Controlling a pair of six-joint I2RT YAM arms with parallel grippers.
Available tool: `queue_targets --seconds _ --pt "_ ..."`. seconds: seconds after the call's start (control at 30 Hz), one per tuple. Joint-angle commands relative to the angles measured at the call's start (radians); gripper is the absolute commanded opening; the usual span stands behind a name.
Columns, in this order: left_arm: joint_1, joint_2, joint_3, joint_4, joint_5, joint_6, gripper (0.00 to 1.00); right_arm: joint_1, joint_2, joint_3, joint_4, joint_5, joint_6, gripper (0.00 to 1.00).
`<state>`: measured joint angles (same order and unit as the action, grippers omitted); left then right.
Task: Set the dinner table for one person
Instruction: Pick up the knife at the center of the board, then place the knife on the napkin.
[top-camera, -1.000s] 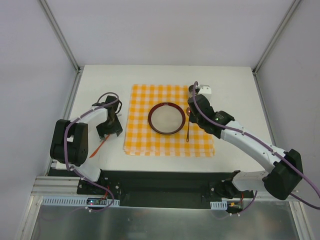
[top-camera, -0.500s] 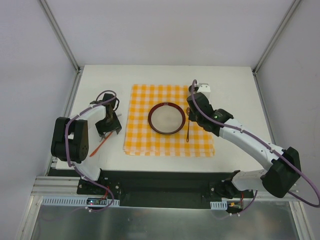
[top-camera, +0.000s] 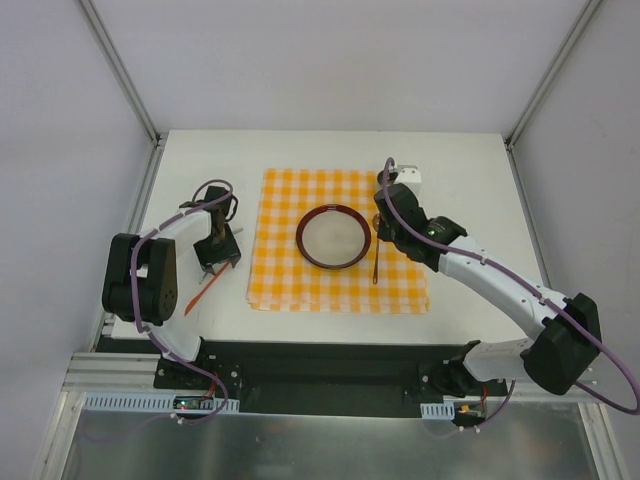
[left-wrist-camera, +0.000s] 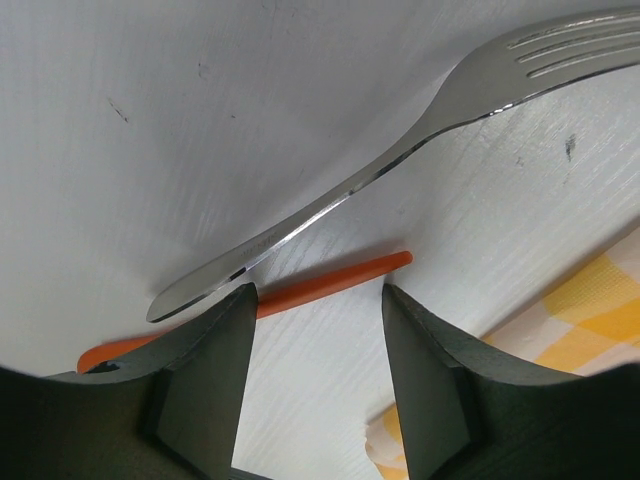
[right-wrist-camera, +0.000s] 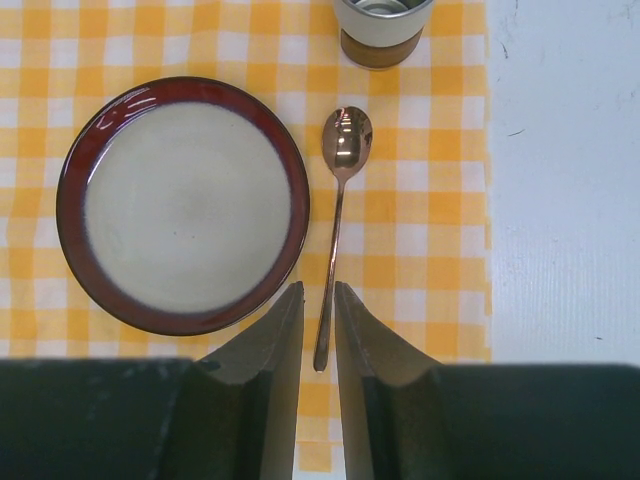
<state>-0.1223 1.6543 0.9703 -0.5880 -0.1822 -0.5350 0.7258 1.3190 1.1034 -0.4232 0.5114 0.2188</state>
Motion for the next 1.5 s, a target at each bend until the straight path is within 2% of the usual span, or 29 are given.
queue_targets --seconds 0.0,0.1,0.33,0.53,0.73,0.83,0.87,0.9,1.13,1.47 --pt "0.015 0.061 -0.005 0.008 0.007 0.007 0.50 -0.008 -0.007 0.041 -0.005 0.012 -0.016 0.22" --pt "0.015 0.074 0.010 0.010 0.026 0.012 0.43 -0.011 -0.010 0.042 -0.006 0.015 -0.019 0.22" --pt "0.015 0.093 0.028 0.008 0.050 0.018 0.35 -0.022 -0.010 0.044 -0.003 0.010 -0.021 0.22" --pt "0.013 0.107 0.042 0.010 0.081 0.026 0.25 -0.025 -0.010 0.042 0.000 0.003 -0.018 0.22" --pt "0.009 0.119 0.054 0.010 0.101 0.027 0.21 -0.028 -0.018 0.038 0.000 0.007 -0.018 0.22" --pt "0.004 0.121 0.057 0.010 0.104 0.026 0.10 -0.029 -0.020 0.036 -0.005 0.003 -0.016 0.22" --pt "0.001 0.118 0.057 0.011 0.104 0.026 0.02 -0.029 -0.020 0.038 -0.003 0.004 -0.015 0.22" --pt "0.000 0.116 0.056 0.013 0.104 0.026 0.00 -0.029 -0.020 0.039 -0.005 0.003 -0.016 0.22" --pt "-0.026 0.096 0.050 0.011 0.101 0.024 0.00 -0.029 -0.021 0.038 -0.008 -0.005 -0.010 0.22" --pt "-0.097 -0.042 0.036 0.002 0.104 0.013 0.00 -0.029 0.017 0.032 -0.022 0.001 0.001 0.21"
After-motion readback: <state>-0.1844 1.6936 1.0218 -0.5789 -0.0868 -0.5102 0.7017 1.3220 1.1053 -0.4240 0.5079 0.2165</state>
